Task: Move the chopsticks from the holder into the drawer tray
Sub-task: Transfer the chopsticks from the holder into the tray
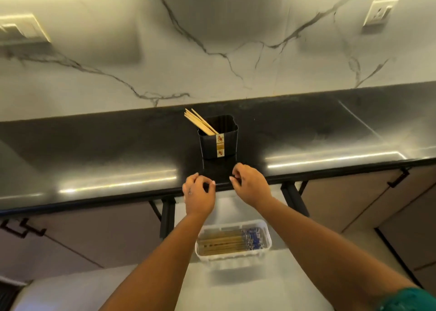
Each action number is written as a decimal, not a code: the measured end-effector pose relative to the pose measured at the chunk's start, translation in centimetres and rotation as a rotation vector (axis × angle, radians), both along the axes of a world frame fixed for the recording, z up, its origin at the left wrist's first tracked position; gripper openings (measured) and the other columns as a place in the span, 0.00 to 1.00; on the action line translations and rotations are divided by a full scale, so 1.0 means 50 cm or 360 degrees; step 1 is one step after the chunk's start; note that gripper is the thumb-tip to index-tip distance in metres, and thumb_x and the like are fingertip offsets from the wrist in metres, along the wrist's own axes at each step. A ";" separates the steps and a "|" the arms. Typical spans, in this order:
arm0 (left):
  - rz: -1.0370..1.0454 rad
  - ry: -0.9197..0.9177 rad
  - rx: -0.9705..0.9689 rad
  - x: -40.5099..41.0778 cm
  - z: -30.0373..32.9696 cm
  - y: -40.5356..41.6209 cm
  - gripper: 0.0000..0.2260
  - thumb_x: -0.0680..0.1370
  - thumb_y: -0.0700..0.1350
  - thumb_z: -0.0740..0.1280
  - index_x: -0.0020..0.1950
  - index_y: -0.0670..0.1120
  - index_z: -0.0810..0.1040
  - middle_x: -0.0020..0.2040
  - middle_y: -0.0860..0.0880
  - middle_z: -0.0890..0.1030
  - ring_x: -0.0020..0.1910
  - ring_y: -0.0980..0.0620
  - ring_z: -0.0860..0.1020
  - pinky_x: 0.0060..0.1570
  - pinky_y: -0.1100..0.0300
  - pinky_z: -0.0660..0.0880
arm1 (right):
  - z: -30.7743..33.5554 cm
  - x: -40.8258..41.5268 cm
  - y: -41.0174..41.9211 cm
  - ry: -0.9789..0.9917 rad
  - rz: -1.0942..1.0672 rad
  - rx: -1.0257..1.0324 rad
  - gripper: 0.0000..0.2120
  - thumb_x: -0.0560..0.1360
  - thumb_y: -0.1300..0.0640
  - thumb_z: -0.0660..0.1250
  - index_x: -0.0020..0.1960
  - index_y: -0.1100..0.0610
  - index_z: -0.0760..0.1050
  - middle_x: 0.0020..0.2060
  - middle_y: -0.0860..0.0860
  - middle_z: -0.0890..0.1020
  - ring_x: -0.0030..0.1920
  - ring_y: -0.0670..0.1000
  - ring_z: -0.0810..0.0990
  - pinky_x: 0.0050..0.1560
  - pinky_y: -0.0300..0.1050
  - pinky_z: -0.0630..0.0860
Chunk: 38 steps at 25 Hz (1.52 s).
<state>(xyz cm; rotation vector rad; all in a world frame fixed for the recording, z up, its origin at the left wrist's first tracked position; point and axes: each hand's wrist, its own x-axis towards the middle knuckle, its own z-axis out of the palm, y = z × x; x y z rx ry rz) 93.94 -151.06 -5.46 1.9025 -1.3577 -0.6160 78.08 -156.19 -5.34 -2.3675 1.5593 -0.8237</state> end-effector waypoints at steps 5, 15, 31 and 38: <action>-0.0046 -0.0026 -0.0270 0.041 0.140 -0.112 0.12 0.77 0.41 0.63 0.59 0.48 0.78 0.67 0.47 0.74 0.71 0.48 0.64 0.67 0.56 0.60 | 0.159 0.093 -0.118 -0.0182 0.0148 -0.0017 0.07 0.76 0.57 0.65 0.53 0.56 0.77 0.47 0.52 0.79 0.45 0.49 0.78 0.47 0.43 0.76; 0.0123 0.0491 -0.0067 0.106 0.112 -0.284 0.26 0.78 0.41 0.64 0.75 0.49 0.61 0.71 0.47 0.70 0.72 0.47 0.66 0.69 0.47 0.68 | 0.177 0.215 -0.379 -0.0050 0.0028 0.0476 0.15 0.78 0.51 0.64 0.60 0.59 0.76 0.53 0.55 0.81 0.54 0.53 0.79 0.54 0.45 0.75; 0.0248 0.0644 0.0008 0.165 0.069 -0.310 0.33 0.74 0.39 0.69 0.75 0.52 0.59 0.73 0.49 0.68 0.69 0.47 0.69 0.58 0.47 0.77 | 0.148 0.314 -0.396 0.0738 -0.0062 -0.0024 0.10 0.80 0.63 0.60 0.56 0.63 0.78 0.45 0.58 0.84 0.44 0.58 0.83 0.36 0.46 0.73; 0.0253 0.0599 0.0036 0.164 0.083 -0.301 0.30 0.76 0.39 0.67 0.75 0.50 0.60 0.72 0.48 0.68 0.66 0.48 0.72 0.56 0.48 0.78 | 0.147 0.326 -0.394 0.0752 -0.0060 -0.0002 0.11 0.78 0.54 0.66 0.55 0.61 0.79 0.43 0.55 0.83 0.42 0.54 0.83 0.37 0.45 0.75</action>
